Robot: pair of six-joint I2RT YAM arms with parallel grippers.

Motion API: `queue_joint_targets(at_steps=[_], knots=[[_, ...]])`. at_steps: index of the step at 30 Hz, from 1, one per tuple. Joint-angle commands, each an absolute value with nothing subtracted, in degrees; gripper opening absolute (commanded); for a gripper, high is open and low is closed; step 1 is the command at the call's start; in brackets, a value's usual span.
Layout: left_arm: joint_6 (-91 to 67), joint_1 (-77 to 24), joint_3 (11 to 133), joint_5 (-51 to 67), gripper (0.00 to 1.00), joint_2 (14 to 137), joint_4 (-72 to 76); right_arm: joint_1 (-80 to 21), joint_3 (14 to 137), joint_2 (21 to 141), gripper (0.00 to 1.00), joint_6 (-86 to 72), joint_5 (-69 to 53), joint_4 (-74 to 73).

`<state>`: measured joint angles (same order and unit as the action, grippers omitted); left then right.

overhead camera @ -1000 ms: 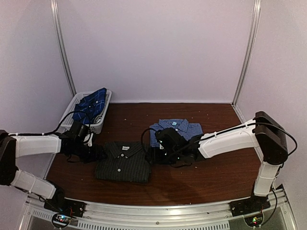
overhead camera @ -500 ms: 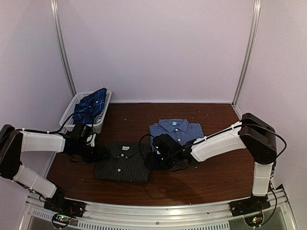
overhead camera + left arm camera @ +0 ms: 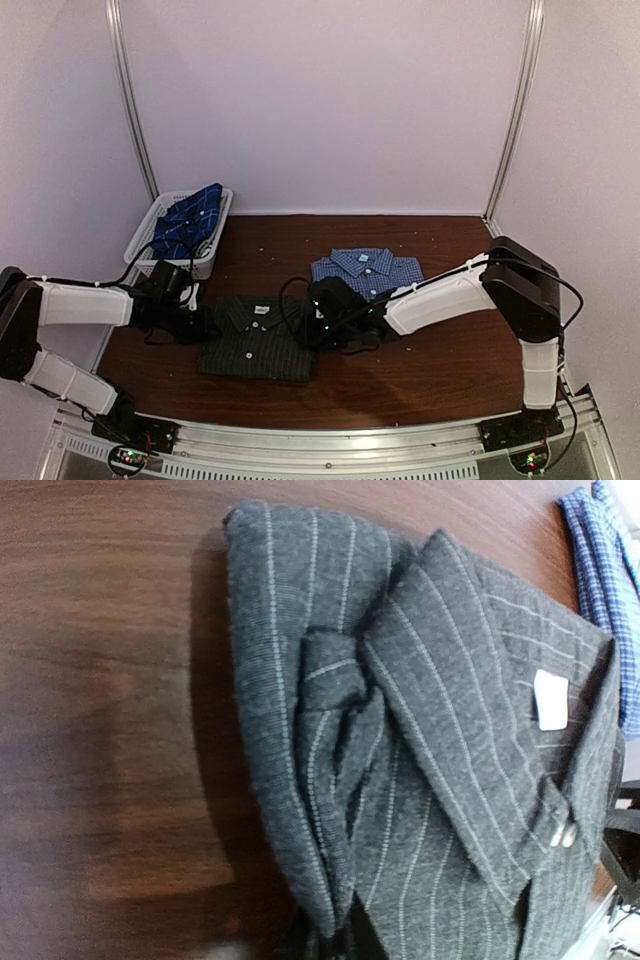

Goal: Fold and stack the long sleeve shirts
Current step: Pick up the square-folded shirt from the center of the board.

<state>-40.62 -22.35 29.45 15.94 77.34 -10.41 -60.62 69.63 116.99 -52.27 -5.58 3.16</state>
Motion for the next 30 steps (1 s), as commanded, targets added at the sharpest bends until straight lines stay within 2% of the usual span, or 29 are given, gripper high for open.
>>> queue_joint_targets(at_steps=[1, 6, 9, 22, 30], knots=[[-42.09, -23.33, 29.16, 18.20, 0.03, 74.48, -8.53, -60.73, 73.35, 118.39, 0.25, -50.64, -6.02, 2.06], [-42.68, -23.62, 29.59, 18.57, 0.00, 72.40, -9.66, -60.73, 76.32, 118.53, 0.06, -48.90, -5.54, -0.83], [-42.81, -23.97, 30.17, 18.35, 0.00, 70.85, -10.77, -60.82, 78.24, 118.23, 0.00, -47.63, -4.97, -3.02], [-44.39, -27.06, 35.42, 15.34, 0.00, 61.92, -18.82, -61.96, 85.52, 115.35, 0.00, -42.52, -2.24, -11.93], [-47.61, -31.58, 41.81, 13.74, 0.00, 62.11, -18.54, -60.48, 87.89, 110.11, 0.00, -37.75, 3.03, -19.14]])
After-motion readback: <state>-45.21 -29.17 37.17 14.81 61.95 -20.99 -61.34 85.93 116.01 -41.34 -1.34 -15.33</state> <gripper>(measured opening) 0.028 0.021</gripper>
